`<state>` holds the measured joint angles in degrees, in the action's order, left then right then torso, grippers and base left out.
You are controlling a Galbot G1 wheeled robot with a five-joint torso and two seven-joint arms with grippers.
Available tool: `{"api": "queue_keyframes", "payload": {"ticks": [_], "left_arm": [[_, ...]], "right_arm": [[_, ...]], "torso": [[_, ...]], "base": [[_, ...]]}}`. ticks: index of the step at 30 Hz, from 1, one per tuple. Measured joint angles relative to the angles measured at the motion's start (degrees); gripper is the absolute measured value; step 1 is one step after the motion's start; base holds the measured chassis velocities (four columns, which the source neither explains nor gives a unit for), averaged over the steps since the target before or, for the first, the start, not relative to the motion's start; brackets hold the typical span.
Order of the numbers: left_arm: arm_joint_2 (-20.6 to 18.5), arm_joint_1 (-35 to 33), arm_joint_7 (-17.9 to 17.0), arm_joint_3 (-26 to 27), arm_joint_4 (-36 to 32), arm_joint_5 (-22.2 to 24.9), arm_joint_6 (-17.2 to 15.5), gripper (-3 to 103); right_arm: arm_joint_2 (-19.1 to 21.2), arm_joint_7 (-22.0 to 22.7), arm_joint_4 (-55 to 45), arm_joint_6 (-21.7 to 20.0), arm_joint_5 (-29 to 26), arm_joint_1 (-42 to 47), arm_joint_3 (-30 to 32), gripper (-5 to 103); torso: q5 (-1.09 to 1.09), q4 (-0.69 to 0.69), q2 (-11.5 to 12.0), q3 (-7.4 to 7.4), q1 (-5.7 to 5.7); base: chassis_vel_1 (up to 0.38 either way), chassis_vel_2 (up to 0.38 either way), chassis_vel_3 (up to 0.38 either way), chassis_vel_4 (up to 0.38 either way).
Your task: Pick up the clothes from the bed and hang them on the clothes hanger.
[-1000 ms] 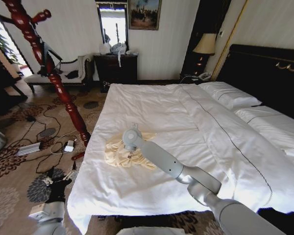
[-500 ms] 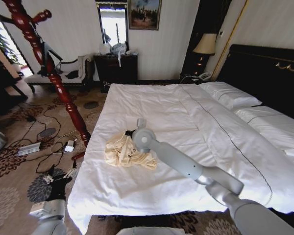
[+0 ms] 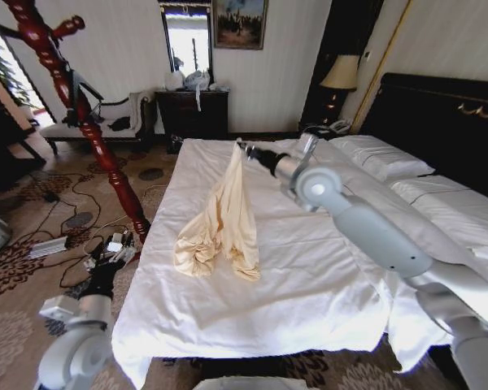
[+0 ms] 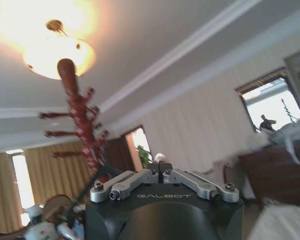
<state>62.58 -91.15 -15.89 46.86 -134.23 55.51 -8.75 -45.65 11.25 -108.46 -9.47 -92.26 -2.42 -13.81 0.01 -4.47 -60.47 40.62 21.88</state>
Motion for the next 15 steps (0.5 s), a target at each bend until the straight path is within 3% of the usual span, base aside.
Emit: {"api": "queue_keyframes", "payload": {"ticks": [5, 8, 9, 10, 12, 13, 15], "left_arm": [[-2.06, 3.22, -1.24, -2.46, 0.37, 5.29, -2.56, 100], [0.05, 5.13, -0.97, -11.40, 4.34, 3.56, -3.19, 100], [0.05, 5.13, -0.97, -11.40, 4.34, 3.56, -3.19, 100], [0.72, 5.40, -0.67, -13.34, 5.10, 2.59, -3.20, 100], [3.53, 6.52, 1.21, -21.18, 8.01, -3.91, -2.93, 100], [3.53, 6.52, 1.21, -21.18, 8.01, -3.91, -2.93, 100], [4.55, 7.59, 3.99, -27.19, 9.47, -11.78, -1.92, 100]], "right_arm": [[1.46, -1.30, -1.98, 0.48, -4.41, -4.55, 0.01, 0], [0.04, -0.35, -3.16, 0.83, -5.84, -8.22, -3.09, 0], [0.04, -0.35, -3.16, 0.83, -5.84, -8.22, -3.09, 0], [-0.41, -0.10, -3.17, 0.90, -5.71, -8.58, -3.62, 0], [-2.32, 1.16, -2.76, 1.19, -5.32, -9.96, -5.65, 0], [-2.32, 1.16, -2.76, 1.19, -5.32, -9.96, -5.65, 0], [-4.23, 1.91, -1.49, 1.31, -5.18, -11.49, -7.12, 0]], "torso": [[-0.01, -0.02, 0.00, -0.01, 0.00], [-0.03, 0.03, 0.00, -0.01, 0.00], [-0.03, 0.03, 0.00, -0.01, 0.00], [-0.03, 0.04, 0.00, 0.00, 0.00], [-0.03, 0.02, 0.00, 0.00, 0.00], [-0.03, 0.02, 0.00, 0.00, 0.00], [0.00, -0.02, 0.00, -0.01, 0.00]], "base": [[0.000, 0.000, 0.000, 0.000], [0.000, 0.000, 0.000, 0.000], [0.000, 0.000, 0.000, 0.000], [0.000, 0.000, 0.000, 0.000], [0.000, 0.000, 0.000, 0.000], [0.000, 0.000, 0.000, 0.000], [0.000, 0.000, 0.000, 0.000]]}}
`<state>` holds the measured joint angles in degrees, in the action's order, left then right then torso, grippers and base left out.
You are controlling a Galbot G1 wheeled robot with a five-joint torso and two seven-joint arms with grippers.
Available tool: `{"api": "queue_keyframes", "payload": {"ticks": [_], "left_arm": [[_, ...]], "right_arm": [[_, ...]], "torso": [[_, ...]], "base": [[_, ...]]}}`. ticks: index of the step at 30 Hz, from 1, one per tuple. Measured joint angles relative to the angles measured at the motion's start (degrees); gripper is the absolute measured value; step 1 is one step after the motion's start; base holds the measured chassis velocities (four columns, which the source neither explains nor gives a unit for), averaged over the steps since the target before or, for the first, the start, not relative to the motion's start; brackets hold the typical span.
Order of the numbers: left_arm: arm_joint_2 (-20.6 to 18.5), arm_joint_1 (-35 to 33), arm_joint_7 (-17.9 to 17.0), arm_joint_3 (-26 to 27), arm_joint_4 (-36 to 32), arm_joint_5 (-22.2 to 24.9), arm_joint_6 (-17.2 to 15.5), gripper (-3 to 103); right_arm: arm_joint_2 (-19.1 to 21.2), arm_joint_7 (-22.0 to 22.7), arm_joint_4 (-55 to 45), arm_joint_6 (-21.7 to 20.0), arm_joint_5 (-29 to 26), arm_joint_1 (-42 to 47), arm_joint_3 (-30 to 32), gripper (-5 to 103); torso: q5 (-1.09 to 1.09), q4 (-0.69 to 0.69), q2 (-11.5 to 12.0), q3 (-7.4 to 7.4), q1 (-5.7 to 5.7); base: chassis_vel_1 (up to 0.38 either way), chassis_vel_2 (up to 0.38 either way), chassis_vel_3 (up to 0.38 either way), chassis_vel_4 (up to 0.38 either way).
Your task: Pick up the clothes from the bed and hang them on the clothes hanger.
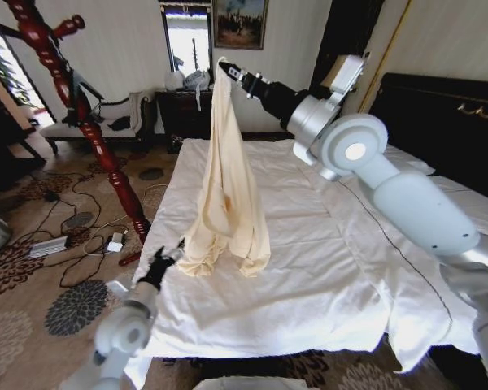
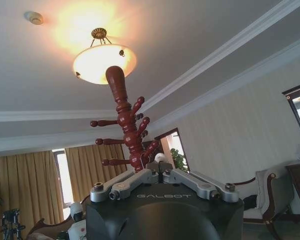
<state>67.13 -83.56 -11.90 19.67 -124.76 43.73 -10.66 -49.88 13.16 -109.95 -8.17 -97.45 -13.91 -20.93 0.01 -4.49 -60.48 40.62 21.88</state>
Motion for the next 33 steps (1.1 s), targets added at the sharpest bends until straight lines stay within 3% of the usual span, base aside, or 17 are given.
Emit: {"api": "queue_keyframes", "payload": {"ticks": [3, 5, 8, 19, 21, 23, 27, 33], "left_arm": [[-0.12, 0.50, 1.38, -2.06, 0.21, -3.59, 0.70, 100], [-1.42, 1.53, 3.57, -4.09, 0.28, -9.30, 2.19, 100], [-2.10, 2.19, 3.73, -4.30, 0.41, -10.68, 2.82, 100], [-3.22, 6.22, 2.36, -0.86, 0.64, -6.37, 2.66, 103], [-3.51, 7.00, 2.25, 0.08, 0.52, -5.55, 2.42, 95], [-3.53, 7.19, 2.25, 0.27, 0.52, -5.53, 2.40, 95], [-3.53, 7.12, 2.36, 0.92, 0.04, -5.56, 2.42, 74], [-3.59, 5.67, 2.52, 1.61, -0.93, -5.64, 2.63, 57]], "right_arm": [[-1.38, 0.27, 0.90, 0.01, 0.12, -0.75, -0.61, 0], [-4.56, 0.88, 2.87, 0.01, 0.44, -1.93, -1.15, 0], [-6.25, 1.26, 3.82, 0.01, 0.81, -2.27, -1.30, 0], [-10.70, 1.76, 5.59, 0.07, 3.16, -1.96, -2.22, 0], [-12.15, 1.85, 6.00, 0.10, 3.65, -1.73, -2.43, 0], [-12.69, 1.90, 6.12, 0.11, 3.79, -1.66, -2.51, 0], [-13.52, 2.08, 6.39, 0.11, 4.36, -1.62, -2.89, 0], [-13.25, 2.39, 6.53, 0.14, 4.58, -1.69, -2.94, 0]], "torso": [[0.00, 0.00, 0.00, 0.00, 0.00], [-0.01, 0.04, 0.00, 0.00, 0.00], [-0.02, 0.04, 0.00, 0.00, 0.00], [-0.01, 0.01, 0.00, 0.00, 0.00], [-0.01, 0.01, 0.00, 0.01, 0.00], [-0.01, 0.02, 0.00, 0.01, 0.00], [-0.01, 0.01, 0.00, 0.00, 0.00], [-0.01, 0.02, 0.00, 0.00, -0.01]], "base": [[0.000, 0.000, 0.000, 0.000], [0.000, 0.000, 0.000, 0.000], [0.000, 0.000, 0.000, 0.000], [0.000, 0.000, 0.000, 0.000], [0.000, 0.000, 0.000, 0.000], [0.000, 0.000, 0.000, 0.000], [0.000, 0.000, 0.000, 0.000], [0.000, 0.000, 0.000, 0.000]]}}
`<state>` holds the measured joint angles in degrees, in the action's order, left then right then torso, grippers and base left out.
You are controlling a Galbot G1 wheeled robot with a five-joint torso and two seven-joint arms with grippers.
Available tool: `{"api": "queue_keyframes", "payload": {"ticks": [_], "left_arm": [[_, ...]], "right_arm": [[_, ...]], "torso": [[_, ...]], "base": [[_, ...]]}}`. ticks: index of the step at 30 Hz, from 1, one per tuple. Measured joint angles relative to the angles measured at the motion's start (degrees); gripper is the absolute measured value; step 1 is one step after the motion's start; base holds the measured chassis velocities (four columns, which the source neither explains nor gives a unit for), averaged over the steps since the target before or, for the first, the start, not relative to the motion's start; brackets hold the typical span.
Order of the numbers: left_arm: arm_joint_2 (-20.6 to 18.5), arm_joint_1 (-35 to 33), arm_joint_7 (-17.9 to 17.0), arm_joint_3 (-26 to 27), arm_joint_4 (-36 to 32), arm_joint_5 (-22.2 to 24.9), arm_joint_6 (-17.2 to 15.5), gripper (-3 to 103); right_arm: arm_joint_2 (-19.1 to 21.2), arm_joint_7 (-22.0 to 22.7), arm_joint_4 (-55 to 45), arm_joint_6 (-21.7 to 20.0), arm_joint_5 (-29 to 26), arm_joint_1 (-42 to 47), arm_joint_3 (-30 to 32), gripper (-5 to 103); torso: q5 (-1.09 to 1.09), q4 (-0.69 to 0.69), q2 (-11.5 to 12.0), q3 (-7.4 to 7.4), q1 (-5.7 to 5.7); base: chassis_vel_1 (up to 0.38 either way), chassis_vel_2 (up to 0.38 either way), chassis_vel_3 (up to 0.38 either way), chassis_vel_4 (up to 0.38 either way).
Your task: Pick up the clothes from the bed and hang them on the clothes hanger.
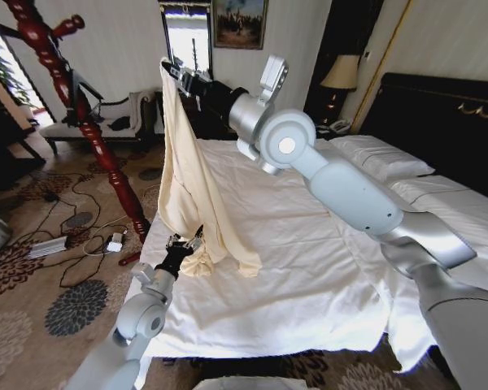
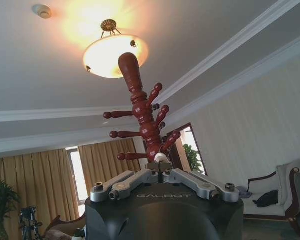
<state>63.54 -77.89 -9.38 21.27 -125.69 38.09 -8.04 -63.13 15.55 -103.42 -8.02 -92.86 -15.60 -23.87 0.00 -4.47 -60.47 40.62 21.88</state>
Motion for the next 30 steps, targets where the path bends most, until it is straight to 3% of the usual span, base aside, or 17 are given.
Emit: {"api": "queue_keyframes", "payload": {"ticks": [3, 5, 9, 12, 13, 20, 24, 25, 28, 29, 30], "left_arm": [[-0.10, -0.51, 0.05, 0.80, -0.80, 0.07, 0.27, 41], [-0.14, -0.68, 0.06, 1.08, -1.19, 0.28, 0.40, 41], [-0.72, -1.73, 0.23, 2.65, -2.94, 1.25, 0.46, 20], [-1.08, -2.35, 0.26, 3.74, -4.03, 2.09, 0.48, 15], [-1.40, -2.80, 0.24, 4.83, -5.13, 3.26, 0.49, 4], [-4.78, -2.95, -1.95, 11.90, -11.26, 9.29, 0.51, 0], [-13.90, -0.01, -5.26, 25.74, -17.07, 20.18, -0.60, 0], [-13.90, -0.01, -5.26, 25.74, -17.07, 20.18, -0.60, 0], [-25.82, 5.42, -8.80, 39.78, -18.07, 35.08, -2.45, 0], [-27.78, 6.83, -9.47, 42.02, -18.01, 37.96, -2.78, 0], [-27.78, 6.83, -9.47, 42.02, -18.01, 37.96, -2.78, 0]], "right_arm": [[0.03, 0.55, 0.19, 0.09, 0.39, -0.15, -0.14, 0], [0.03, 0.68, 0.29, 0.10, 0.54, -0.15, -0.21, 0], [-0.01, 1.00, 0.91, 0.35, 1.40, -0.15, -0.46, 0], [0.08, 1.29, 1.14, 0.39, 1.69, -0.13, -0.45, 0], [0.41, 1.46, 1.40, 0.42, 2.18, 0.05, -0.43, 0], [3.43, 3.07, 2.29, 0.52, 4.78, 2.30, 0.20, 0], [7.03, 4.16, 2.32, 0.55, 7.34, 6.92, 1.50, 0], [7.03, 4.16, 2.32, 0.55, 7.34, 6.92, 1.50, 0], [10.15, 4.68, 0.34, 0.54, 9.65, 13.77, 3.47, 0], [10.82, 4.70, -0.22, 0.55, 10.21, 15.15, 3.92, 0], [10.82, 4.70, -0.22, 0.55, 10.21, 15.15, 3.92, 0]], "torso": [[0.00, 0.01, 0.00, 0.00, 0.00], [0.00, 0.01, 0.00, 0.00, 0.00], [0.00, 0.01, 0.00, 0.00, 0.00], [-0.01, 0.02, 0.00, 0.00, 0.00], [-0.01, 0.02, 0.00, 0.00, 0.00], [-0.02, 0.01, 0.00, 0.00, 0.00], [0.00, 0.01, 0.00, 0.00, 0.00], [0.00, 0.01, 0.00, 0.00, 0.00], [0.01, 0.00, 0.00, 0.00, 0.00], [0.01, 0.00, 0.00, 0.00, 0.01], [0.01, 0.00, 0.00, 0.00, 0.01]], "base": [[0.000, 0.000, 0.000, 0.000], [0.000, 0.000, 0.000, 0.000], [0.000, 0.000, 0.000, 0.000], [0.000, 0.000, 0.000, 0.000], [0.000, 0.000, 0.000, 0.000], [0.000, 0.000, 0.000, 0.000], [0.000, 0.000, 0.000, 0.000], [0.000, 0.000, 0.000, 0.000], [0.000, 0.000, 0.000, 0.000], [0.000, 0.000, 0.000, 0.000], [0.000, 0.000, 0.000, 0.000]]}}
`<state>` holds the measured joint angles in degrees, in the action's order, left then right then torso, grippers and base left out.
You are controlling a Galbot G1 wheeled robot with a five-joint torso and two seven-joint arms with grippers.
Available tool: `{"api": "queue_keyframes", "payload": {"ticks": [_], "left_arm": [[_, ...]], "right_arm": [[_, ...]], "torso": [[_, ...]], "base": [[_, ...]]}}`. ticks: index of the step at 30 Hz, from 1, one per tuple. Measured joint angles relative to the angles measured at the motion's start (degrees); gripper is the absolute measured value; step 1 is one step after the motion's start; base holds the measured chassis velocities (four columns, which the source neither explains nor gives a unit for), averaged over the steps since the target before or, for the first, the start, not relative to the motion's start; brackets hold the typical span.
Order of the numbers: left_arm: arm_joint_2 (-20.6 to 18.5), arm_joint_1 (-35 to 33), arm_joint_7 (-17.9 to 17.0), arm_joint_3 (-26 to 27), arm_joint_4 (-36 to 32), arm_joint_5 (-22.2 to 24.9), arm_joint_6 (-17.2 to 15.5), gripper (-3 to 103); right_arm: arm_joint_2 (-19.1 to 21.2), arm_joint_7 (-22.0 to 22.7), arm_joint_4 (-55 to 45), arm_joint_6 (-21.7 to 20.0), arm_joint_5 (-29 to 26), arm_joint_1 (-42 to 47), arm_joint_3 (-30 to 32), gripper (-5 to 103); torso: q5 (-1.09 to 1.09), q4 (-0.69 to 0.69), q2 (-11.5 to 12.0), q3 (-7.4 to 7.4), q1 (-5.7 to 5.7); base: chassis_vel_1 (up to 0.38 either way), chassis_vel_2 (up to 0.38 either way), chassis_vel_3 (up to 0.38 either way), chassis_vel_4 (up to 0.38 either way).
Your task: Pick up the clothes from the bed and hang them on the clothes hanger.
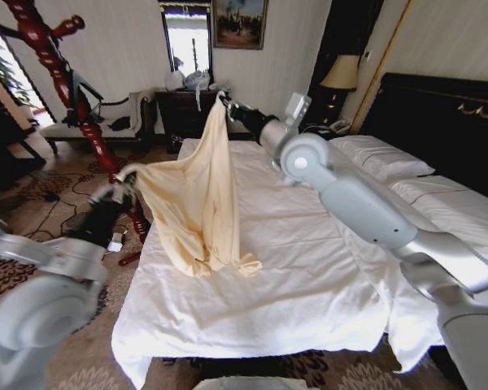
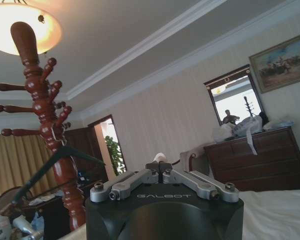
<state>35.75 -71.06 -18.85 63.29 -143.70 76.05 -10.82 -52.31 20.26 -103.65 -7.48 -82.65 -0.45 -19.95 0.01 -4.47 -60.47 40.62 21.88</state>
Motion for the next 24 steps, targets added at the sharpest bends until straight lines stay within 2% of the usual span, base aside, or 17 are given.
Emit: {"api": "queue_keyframes", "payload": {"ticks": [1, 3, 4, 5, 7, 8, 10, 11, 14, 16, 19, 20, 21, 24], "left_arm": [[-5.12, 4.34, -1.58, 3.89, 1.37, 6.05, -0.80, 0], [-9.30, 8.17, -2.83, 5.26, 3.43, 10.43, -1.30, 0], [-12.66, 11.96, -3.84, 4.89, 5.73, 13.87, -1.79, 0], [-12.66, 11.96, -3.84, 4.89, 5.73, 13.87, -1.79, 0], [-18.41, 20.18, -6.25, 3.03, 10.76, 19.76, -3.88, 0], [-19.75, 21.97, -7.00, 2.66, 12.22, 21.38, -4.67, 0], [-20.81, 23.41, -7.99, 2.17, 13.71, 23.20, -5.72, 0], [-21.15, 23.90, -8.97, 1.47, 14.99, 25.70, -6.87, 0], [-18.97, 21.47, -9.25, 0.25, 15.64, 27.34, -8.02, 0], [-15.49, 18.57, -9.36, -1.69, 15.54, 27.28, -8.68, 0], [-6.01, 14.52, -10.42, -9.62, 15.28, 24.56, -9.92, 0], [-2.44, 13.44, -10.88, -13.17, 15.63, 22.20, -10.76, 0], [-2.44, 13.44, -10.88, -13.17, 15.63, 22.20, -10.76, 0], [6.55, 12.18, -12.58, -24.97, 19.36, 15.28, -13.29, 0]], "right_arm": [[1.15, -0.01, -1.16, 0.03, 1.13, 2.51, 0.95, 0], [2.03, -0.05, -2.16, 0.15, 1.97, 4.26, 1.62, 0], [2.60, -0.09, -3.11, 0.25, 2.57, 5.50, 2.07, 0], [2.60, -0.09, -3.11, 0.25, 2.57, 5.50, 2.07, 0], [2.95, -0.11, -4.60, 0.46, 3.59, 7.18, 2.34, 0], [2.81, -0.12, -4.88, 0.52, 3.94, 7.54, 2.32, 0], [2.60, -0.09, -5.07, 0.59, 4.39, 8.02, 2.18, 0], [2.32, -0.08, -5.27, 0.64, 4.89, 8.54, 2.00, 0], [1.84, 0.00, -5.29, 0.68, 5.69, 9.43, 1.86, 0], [1.53, 0.03, -5.06, 0.75, 6.21, 10.08, 1.82, 0], [0.96, 0.11, -4.50, 0.91, 6.81, 11.28, 1.64, 0], [0.75, 0.12, -4.28, 0.99, 7.17, 11.71, 1.36, 0], [0.75, 0.12, -4.28, 0.99, 7.17, 11.71, 1.36, 0], [0.06, 0.12, -3.73, 1.21, 8.31, 12.89, 0.44, 0]], "torso": [[-0.01, 0.01, 0.00, 0.00, 0.00], [0.00, -0.01, 0.00, 0.00, -0.01], [0.00, -0.01, 0.00, -0.01, -0.01], [0.00, -0.01, 0.00, -0.01, -0.01], [0.00, -0.03, 0.00, -0.01, 0.00], [0.02, 0.00, 0.00, -0.01, 0.00], [0.03, 0.03, 0.00, -0.01, 0.00], [0.00, 0.04, 0.00, -0.01, -0.01], [0.00, 0.04, -0.01, -0.02, -0.01], [-0.03, 0.03, -0.01, -0.01, -0.01], [-0.04, 0.01, 0.00, 0.00, 0.00], [-0.05, -0.01, 0.00, 0.00, 0.01], [-0.05, -0.01, 0.00, 0.00, 0.01], [-0.02, 0.02, 0.00, 0.00, -0.01]], "base": [[0.000, 0.000, 0.000, 0.000], [0.000, 0.000, 0.000, 0.000], [0.000, 0.000, 0.000, 0.000], [0.000, 0.000, 0.000, 0.000], [0.000, 0.000, 0.000, 0.000], [0.000, 0.000, 0.000, 0.000], [0.000, 0.000, 0.000, 0.000], [0.000, 0.000, 0.000, 0.000], [0.000, 0.000, 0.000, 0.000], [0.000, 0.000, 0.000, 0.000], [0.000, 0.000, 0.000, 0.000], [0.000, 0.000, 0.000, 0.000], [0.000, 0.000, 0.000, 0.000], [0.000, 0.000, 0.000, 0.000]]}}
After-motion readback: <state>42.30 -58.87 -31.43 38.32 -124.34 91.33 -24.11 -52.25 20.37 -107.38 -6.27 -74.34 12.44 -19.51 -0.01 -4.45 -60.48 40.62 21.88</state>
